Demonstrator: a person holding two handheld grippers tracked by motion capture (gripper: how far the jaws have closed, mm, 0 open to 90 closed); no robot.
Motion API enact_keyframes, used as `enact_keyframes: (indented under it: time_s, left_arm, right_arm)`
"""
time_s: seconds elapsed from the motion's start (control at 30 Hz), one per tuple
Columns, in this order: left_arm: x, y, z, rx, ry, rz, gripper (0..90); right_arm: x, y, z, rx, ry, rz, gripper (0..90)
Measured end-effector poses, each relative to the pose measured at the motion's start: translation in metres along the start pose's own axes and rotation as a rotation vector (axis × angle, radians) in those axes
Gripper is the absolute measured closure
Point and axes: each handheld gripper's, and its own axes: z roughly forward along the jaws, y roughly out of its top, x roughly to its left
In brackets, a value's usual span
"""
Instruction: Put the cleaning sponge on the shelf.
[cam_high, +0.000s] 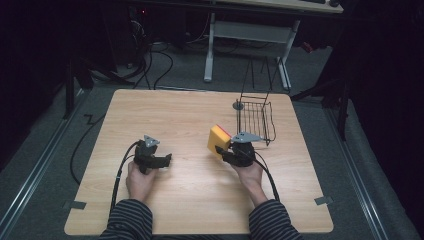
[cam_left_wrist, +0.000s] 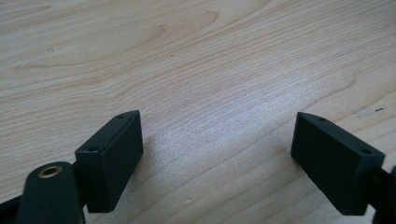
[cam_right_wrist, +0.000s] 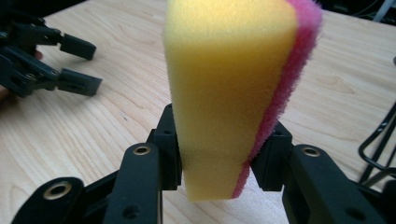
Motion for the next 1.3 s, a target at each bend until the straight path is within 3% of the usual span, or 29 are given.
enact_keyframes:
  time_s: [0.6, 1.3]
  left_arm:
    - [0.000, 0.000, 0.000, 0.000, 0.000, 0.000, 17.5]
    - [0.000, 0.000, 0.000, 0.000, 0.000, 0.000, 17.5]
  right_arm:
    - [-0.007, 0.005, -0.032, -0.027, 0.027, 0.021, 60.9]
    - [-0.027, 0.007, -0.067, -0.066, -0.006, 0.044, 61.0]
